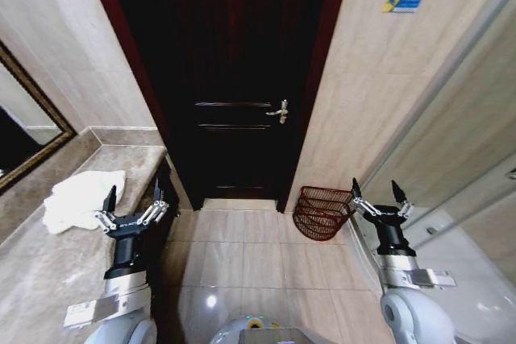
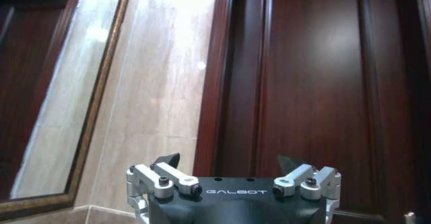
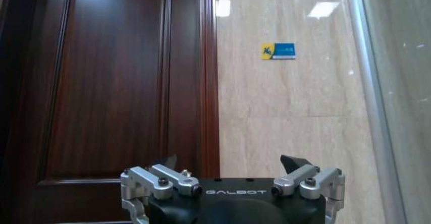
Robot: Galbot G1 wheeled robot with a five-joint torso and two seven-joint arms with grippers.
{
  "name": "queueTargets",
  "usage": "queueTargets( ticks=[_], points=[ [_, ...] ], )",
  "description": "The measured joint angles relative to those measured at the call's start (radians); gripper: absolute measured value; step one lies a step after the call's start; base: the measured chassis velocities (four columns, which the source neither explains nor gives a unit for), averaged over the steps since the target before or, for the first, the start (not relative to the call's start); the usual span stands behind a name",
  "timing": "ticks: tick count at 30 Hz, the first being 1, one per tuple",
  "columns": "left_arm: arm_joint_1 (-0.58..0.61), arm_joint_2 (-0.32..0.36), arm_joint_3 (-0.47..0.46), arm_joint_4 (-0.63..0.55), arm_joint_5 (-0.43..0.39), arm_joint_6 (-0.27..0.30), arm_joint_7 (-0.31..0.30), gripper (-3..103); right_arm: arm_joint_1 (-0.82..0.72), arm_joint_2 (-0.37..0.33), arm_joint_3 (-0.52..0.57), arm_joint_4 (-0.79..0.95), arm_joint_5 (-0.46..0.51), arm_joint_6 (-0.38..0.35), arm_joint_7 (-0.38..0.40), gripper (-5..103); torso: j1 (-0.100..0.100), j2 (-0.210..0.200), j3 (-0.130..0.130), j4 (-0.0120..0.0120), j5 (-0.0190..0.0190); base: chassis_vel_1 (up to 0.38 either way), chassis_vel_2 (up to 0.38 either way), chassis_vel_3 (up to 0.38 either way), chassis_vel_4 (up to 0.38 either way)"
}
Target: Discard the used towel into the hamper.
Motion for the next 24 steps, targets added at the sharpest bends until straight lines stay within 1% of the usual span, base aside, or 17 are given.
queueTargets(
  ticks=[2, 4, 9, 12, 19, 24],
  points=[
    [-0.001, 0.0, -0.001, 0.0, -0.006, 0.0, -0.002, 98, -0.001, 0.002, 0.0, -0.002, 0.001, 0.002, 0.0, 100, 0.0, 0.0, 0.0, -0.0002, 0.0, -0.003, 0.054, 0.034, -0.021],
    [-0.003, 0.0, -0.005, 0.0, -0.017, 0.0, -0.003, 98, -0.001, 0.003, 0.001, -0.009, 0.001, 0.009, -0.001, 100, 0.0, 0.0, 0.0, -0.0003, 0.0009, -0.062, -0.046, 0.043, 0.027],
    [-0.004, -0.003, -0.007, -0.003, -0.031, 0.002, -0.005, 97, -0.001, 0.004, 0.001, -0.013, 0.003, 0.012, -0.006, 100, 0.0, 0.0, 0.0, -0.0005, 0.0009, -0.068, -0.075, 0.023, 0.037],
    [-0.005, -0.004, -0.01, -0.004, -0.036, 0.002, -0.006, 97, -0.001, 0.003, 0.001, -0.014, 0.003, 0.012, -0.006, 100, -0.001, 0.0, 0.0, -0.0004, 0.0003, 0.0, 0.0, 0.0, 0.0],
    [-0.005, -0.007, -0.019, -0.012, -0.044, 0.004, -0.01, 97, -0.001, 0.002, 0.0, -0.018, 0.004, 0.016, -0.008, 100, 0.0, 0.0, 0.0, -0.0004, 0.0003, 0.023, 0.034, -0.002, 0.004],
    [-0.005, -0.01, -0.023, -0.012, -0.047, 0.004, -0.013, 97, 0.0, -0.001, -0.003, -0.019, 0.005, 0.017, -0.01, 100, 0.0, 0.0, 0.0, -0.0004, 0.0004, 0.051, 0.04, 0.066, 0.062]
  ],
)
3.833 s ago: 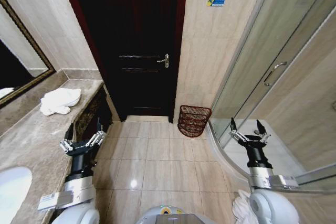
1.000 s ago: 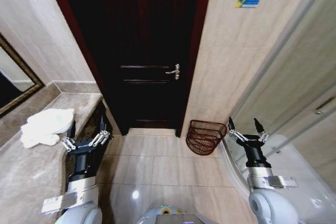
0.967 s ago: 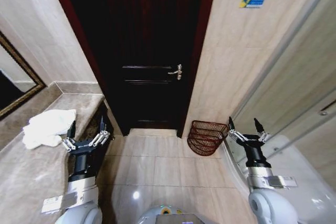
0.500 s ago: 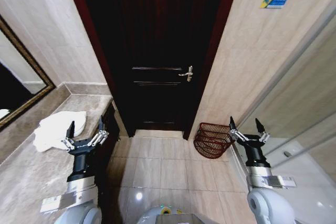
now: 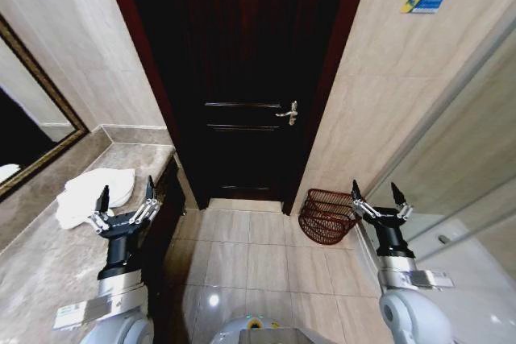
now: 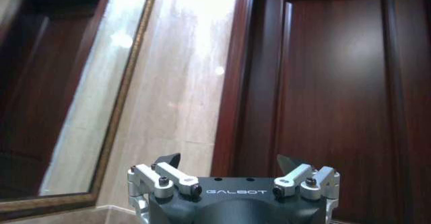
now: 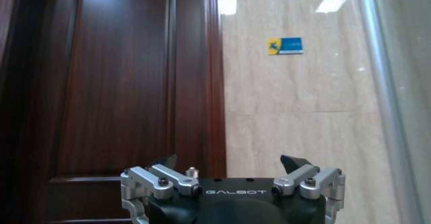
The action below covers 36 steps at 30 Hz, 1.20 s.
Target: Discard the used towel into the hamper.
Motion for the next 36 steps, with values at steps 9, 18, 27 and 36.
queueTargets(
  ticks=[9, 18, 27, 36],
  points=[
    [-0.001, -0.007, -0.006, -0.001, -0.012, 0.0, -0.013, 97, 0.003, -0.005, -0.001, 0.004, 0.004, -0.014, 0.01, 100, 0.0, 0.0, 0.0, 0.0, -0.0001, 0.075, 0.077, 0.083, 0.09],
    [-0.002, -0.016, -0.008, -0.001, -0.013, 0.001, -0.018, 97, 0.003, -0.01, -0.003, 0.006, 0.008, -0.021, 0.005, 100, 0.0, 0.0, 0.0, 0.0001, 0.0, 0.111, 0.124, 0.117, 0.118],
    [-0.003, -0.025, -0.004, -0.001, -0.013, 0.003, -0.021, 97, 0.006, -0.018, -0.003, 0.003, 0.014, -0.021, -0.003, 100, 0.0, 0.0, 0.0, 0.0, 0.0002, 0.124, 0.116, 0.123, 0.127],
    [-0.004, -0.027, -0.005, 0.002, -0.004, 0.006, -0.049, 97, 0.028, -0.019, -0.014, -0.007, 0.016, -0.02, -0.002, 100, 0.0, 0.0, 0.0, 0.0003, -0.0002, 0.111, 0.117, 0.117, 0.114]
  ],
)
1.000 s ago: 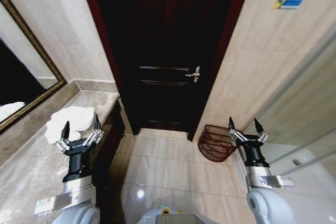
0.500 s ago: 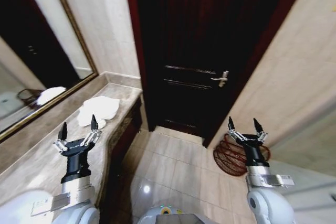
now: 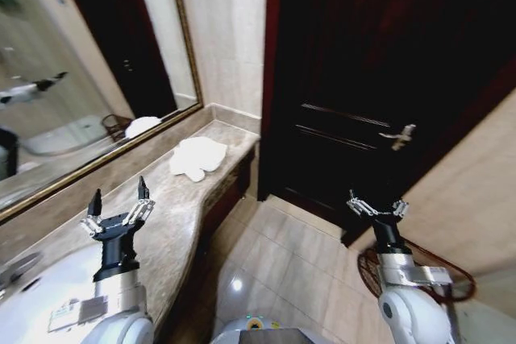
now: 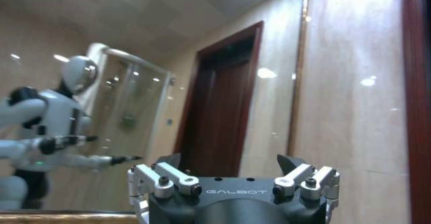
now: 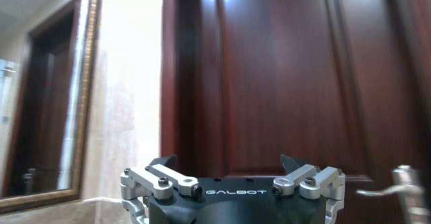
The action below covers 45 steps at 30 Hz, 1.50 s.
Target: Discard the used towel into the hamper.
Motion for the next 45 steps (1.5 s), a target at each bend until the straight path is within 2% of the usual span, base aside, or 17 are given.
queueTargets(
  ticks=[10, 28, 31, 34, 36, 38, 42, 43, 44, 45],
  points=[
    [-0.001, -0.006, 0.003, 0.016, 0.055, -0.024, -0.004, 97, 0.022, -0.008, -0.01, 0.005, -0.01, -0.041, -0.01, 100, 0.0, 0.0, 0.0, -0.0003, 0.0002, 0.025, 0.019, 0.014, 0.013],
    [-0.001, -0.003, 0.001, 0.022, 0.068, -0.027, -0.001, 99, 0.019, 0.001, -0.014, -0.008, -0.014, -0.026, -0.01, 100, 0.001, 0.0, 0.0, -0.0002, -0.0001, -0.101, 0.093, 0.092, -0.101],
    [0.0, -0.002, 0.0, 0.022, 0.084, -0.02, -0.013, 95, 0.019, 0.001, -0.013, -0.01, -0.025, -0.021, 0.004, 100, 0.001, 0.0, 0.0, -0.0002, 0.0005, -0.157, 0.171, 0.148, -0.152],
    [0.001, 0.003, -0.002, 0.022, 0.108, 0.001, -0.038, 97, 0.017, 0.001, -0.009, -0.01, -0.038, -0.011, 0.013, 100, 0.001, 0.0, 0.0, 0.0, -0.0002, -0.125, 0.104, 0.114, -0.077],
    [-0.001, 0.03, -0.013, 0.023, 0.114, 0.059, -0.061, 100, -0.003, 0.001, -0.005, -0.008, -0.048, -0.014, 0.004, 100, 0.001, 0.0, 0.0, -0.0002, 0.0003, -0.032, 0.044, 0.006, -0.011],
    [-0.004, 0.04, -0.016, 0.026, 0.108, 0.073, -0.062, 100, -0.006, 0.001, -0.005, -0.008, -0.049, -0.015, 0.003, 100, 0.0, 0.0, 0.0, -0.0003, 0.0003, 0.0, 0.0, 0.0, 0.0],
    [-0.046, 0.188, -0.039, 0.085, -0.083, 0.21, -0.07, 100, -0.011, -0.001, -0.007, -0.015, -0.051, -0.016, -0.017, 100, -0.001, 0.0, 0.0, -0.0002, 0.0, 0.042, -0.016, -0.033, 0.009],
    [-0.046, 0.188, -0.039, 0.085, -0.083, 0.21, -0.07, 100, -0.011, -0.001, -0.007, -0.015, -0.051, -0.016, -0.017, 100, -0.001, 0.0, 0.0, -0.0002, 0.0, 0.052, -0.031, -0.045, 0.009],
    [-0.057, 0.221, -0.041, 0.104, -0.12, 0.228, -0.068, 100, -0.011, -0.002, -0.008, -0.017, -0.051, -0.016, -0.019, 100, -0.001, 0.0, 0.0, -0.0002, -0.0003, 0.052, -0.031, -0.033, 0.044],
    [-0.081, 0.284, -0.044, 0.152, -0.174, 0.246, -0.054, 100, -0.01, -0.005, -0.009, -0.021, -0.051, -0.016, -0.021, 100, -0.001, 0.0, 0.0, -0.0001, -0.0002, 0.0, 0.0, 0.0, 0.0]
  ],
)
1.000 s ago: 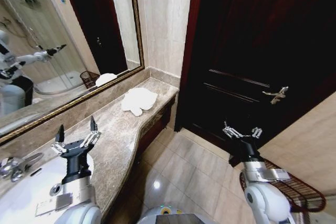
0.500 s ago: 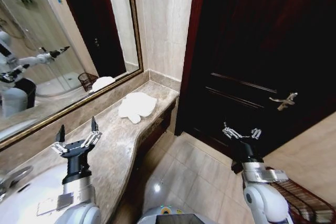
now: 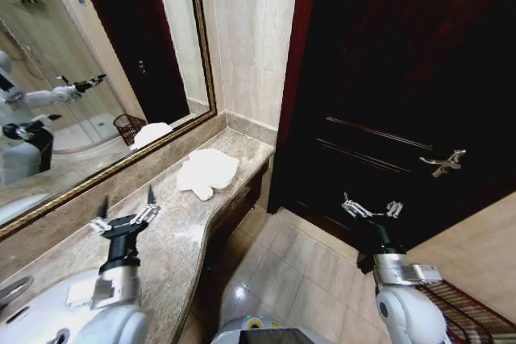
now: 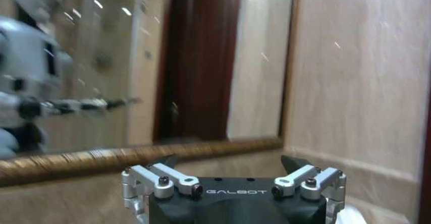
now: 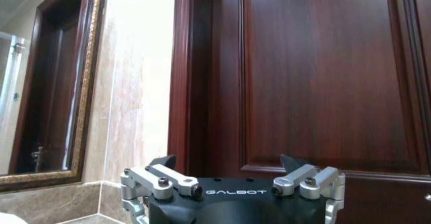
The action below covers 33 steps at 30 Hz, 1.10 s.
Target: Discard the used towel into the hamper.
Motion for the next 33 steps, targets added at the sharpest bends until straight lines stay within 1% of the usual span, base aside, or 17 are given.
queueTargets(
  ticks=[2, 3, 5, 6, 7, 11, 12, 13, 16, 18, 19, 20, 23, 24, 27, 28, 33],
  points=[
    [-0.032, 0.064, 0.0, 0.055, -0.062, 0.006, 0.039, 100, 0.0, -0.002, 0.0, -0.005, 0.0, 0.001, -0.001, 100, 0.0, 0.0, 0.0, 0.0, -0.0001, 0.0, 0.0, 0.0, 0.0],
    [-0.032, 0.064, 0.0, 0.055, -0.062, 0.006, 0.039, 100, 0.0, -0.002, 0.0, -0.005, 0.0, 0.001, -0.001, 100, 0.0, 0.0, 0.0, 0.0, -0.0001, 0.0, 0.0, 0.0, 0.0],
    [-0.088, 0.148, 0.008, 0.129, -0.161, 0.011, 0.106, 100, -0.003, -0.004, 0.002, -0.017, 0.002, 0.005, -0.001, 100, 0.001, 0.0, 0.0, -0.0002, 0.0, 0.0, 0.0, 0.0, 0.0],
    [-0.115, 0.177, 0.015, 0.158, -0.178, 0.011, 0.123, 100, -0.005, -0.004, 0.003, -0.021, 0.003, 0.006, -0.001, 100, 0.001, 0.0, 0.0, -0.0001, 0.0002, 0.0, 0.0, 0.0, 0.0],
    [-0.115, 0.177, 0.015, 0.158, -0.178, 0.011, 0.123, 100, -0.005, -0.004, 0.003, -0.021, 0.003, 0.006, -0.001, 100, 0.001, 0.0, 0.0, -0.0001, 0.0002, 0.0, 0.0, 0.0, 0.0],
    [-0.226, 0.289, 0.054, 0.268, -0.219, 0.019, 0.157, 100, -0.005, -0.006, 0.008, -0.035, 0.003, 0.008, 0.001, 100, 0.001, 0.0, 0.0, -0.0003, 0.0, 0.0, 0.0, 0.0, 0.0],
    [-0.226, 0.289, 0.054, 0.268, -0.219, 0.019, 0.157, 100, -0.005, -0.006, 0.008, -0.035, 0.003, 0.008, 0.001, 100, 0.001, 0.0, 0.0, -0.0003, 0.0, 0.0, 0.0, 0.0, 0.0],
    [-0.269, 0.335, 0.067, 0.312, -0.24, 0.023, 0.178, 100, 0.002, -0.007, 0.008, -0.042, 0.003, 0.007, 0.002, 100, 0.001, 0.0, 0.0, -0.0002, 0.0001, 0.0, 0.0, 0.0, 0.0],
    [-0.304, 0.372, 0.083, 0.349, -0.271, 0.024, 0.202, 100, 0.01, -0.008, 0.005, -0.049, 0.001, 0.005, 0.002, 100, 0.001, 0.0, 0.0, -0.0002, 0.0, 0.0, 0.0, 0.0, 0.0],
    [-0.37, 0.42, 0.127, 0.423, -0.308, 0.017, 0.251, 100, 0.023, -0.008, -0.001, -0.058, -0.006, 0.002, 0.002, 100, 0.001, 0.0, 0.0, -0.0001, 0.0, 0.0, 0.0, 0.0, 0.0],
    [-0.37, 0.42, 0.127, 0.423, -0.308, 0.017, 0.251, 100, 0.023, -0.008, -0.001, -0.058, -0.006, 0.002, 0.002, 100, 0.001, 0.0, 0.0, -0.0001, 0.0, 0.0, 0.0, 0.0, 0.0],
    [-0.432, 0.449, 0.18, 0.485, -0.341, 0.01, 0.28, 100, 0.032, -0.008, -0.004, -0.065, -0.011, -0.001, 0.002, 100, 0.001, 0.0, 0.0, -0.0001, -0.0001, 0.0, 0.0, 0.0, 0.0],
    [-0.531, 0.472, 0.27, 0.568, -0.386, 0.009, 0.299, 100, 0.037, -0.008, -0.004, -0.076, -0.018, -0.002, 0.003, 100, 0.001, 0.0, 0.0, -0.0001, 0.0, 0.0, 0.0, 0.0, 0.0],
    [-0.531, 0.472, 0.27, 0.568, -0.386, 0.009, 0.299, 100, 0.037, -0.008, -0.004, -0.076, -0.018, -0.002, 0.003, 100, 0.001, 0.0, 0.0, -0.0001, 0.0, 0.0, 0.0, 0.0, 0.0],
    [-0.654, 0.472, 0.365, 0.647, -0.395, 0.002, 0.316, 100, 0.034, -0.005, -0.002, -0.088, -0.025, -0.001, 0.006, 100, 0.001, 0.0, 0.0, -0.0001, 0.0004, 0.0, 0.0, 0.0, 0.0],
    [-0.654, 0.472, 0.365, 0.647, -0.395, 0.002, 0.316, 100, 0.034, -0.005, -0.002, -0.088, -0.025, -0.001, 0.006, 100, 0.001, 0.0, 0.0, -0.0001, 0.0004, 0.0, 0.0, 0.0, 0.0],
    [-0.807, 0.453, 0.503, 0.763, -0.395, 0.001, 0.323, 98, 0.042, 0.001, 0.001, -0.103, -0.052, 0.006, 0.036, 100, 0.001, 0.0, 0.0, -0.0001, 0.0006, 0.0, 0.0, 0.0, 0.0]
  ],
)
